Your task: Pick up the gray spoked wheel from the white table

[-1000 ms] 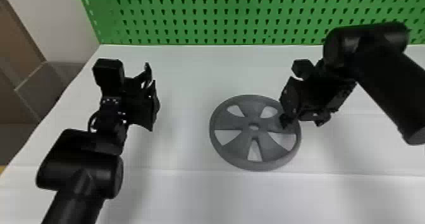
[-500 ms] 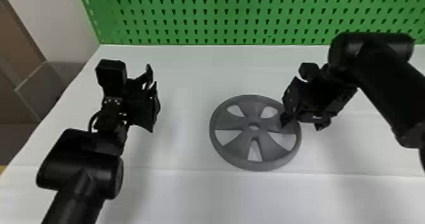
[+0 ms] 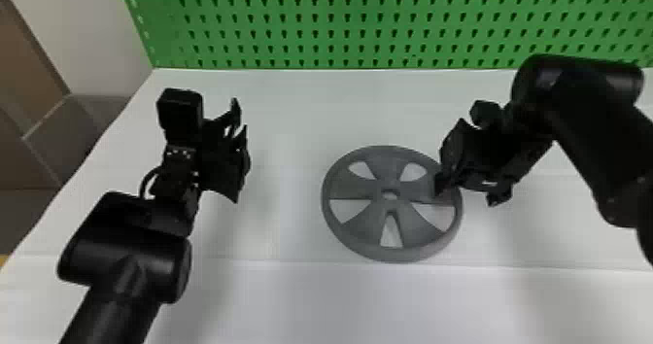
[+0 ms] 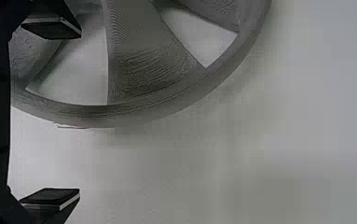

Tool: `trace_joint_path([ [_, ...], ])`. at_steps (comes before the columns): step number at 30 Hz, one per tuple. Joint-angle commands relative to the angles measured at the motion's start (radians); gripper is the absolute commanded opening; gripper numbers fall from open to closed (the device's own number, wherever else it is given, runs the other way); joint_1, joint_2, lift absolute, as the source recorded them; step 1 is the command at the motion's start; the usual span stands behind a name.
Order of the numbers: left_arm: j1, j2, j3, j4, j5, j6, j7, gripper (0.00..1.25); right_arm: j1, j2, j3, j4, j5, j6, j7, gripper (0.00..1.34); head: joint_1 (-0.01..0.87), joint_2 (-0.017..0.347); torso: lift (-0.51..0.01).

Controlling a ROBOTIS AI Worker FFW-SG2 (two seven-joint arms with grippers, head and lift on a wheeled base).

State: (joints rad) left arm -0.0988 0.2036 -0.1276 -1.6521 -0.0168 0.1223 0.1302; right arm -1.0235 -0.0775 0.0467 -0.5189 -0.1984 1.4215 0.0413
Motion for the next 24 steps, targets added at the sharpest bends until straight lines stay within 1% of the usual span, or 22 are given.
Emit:
trace_joint_path([
  [1,-0.004,0.011,-0.013,0.000,0.005,0.005,0.006,0.77,-0.012,0.010,-0.048,0.019,0.056,0.004,0.000,1.23,0.779,0.086,-0.093],
  [2,-0.004,0.013,-0.015,0.000,0.005,0.007,0.008,0.78,-0.015,0.013,-0.074,0.033,0.065,-0.004,0.000,1.23,0.779,0.086,-0.093],
  [5,-0.006,0.020,-0.023,0.000,0.005,0.010,0.009,0.77,-0.023,0.016,-0.110,0.077,0.065,-0.021,0.000,1.23,0.779,0.086,-0.093],
  [8,-0.009,0.030,-0.032,0.000,0.006,0.014,0.014,0.77,-0.030,0.022,-0.194,0.129,0.089,-0.059,-0.001,1.23,0.779,0.086,-0.093],
  [9,-0.010,0.031,-0.035,0.000,0.008,0.016,0.015,0.77,-0.033,0.024,-0.200,0.135,0.093,-0.069,-0.001,1.23,0.779,0.086,-0.093],
  [15,-0.018,0.045,-0.055,0.000,0.017,0.019,0.031,0.78,-0.055,0.028,-0.197,0.172,0.114,-0.081,-0.008,1.23,0.779,0.086,-0.093],
  [24,-0.024,0.066,-0.078,0.000,0.035,0.022,0.049,0.77,-0.061,0.028,-0.171,0.186,0.117,-0.084,-0.017,1.23,0.779,0.086,-0.093],
])
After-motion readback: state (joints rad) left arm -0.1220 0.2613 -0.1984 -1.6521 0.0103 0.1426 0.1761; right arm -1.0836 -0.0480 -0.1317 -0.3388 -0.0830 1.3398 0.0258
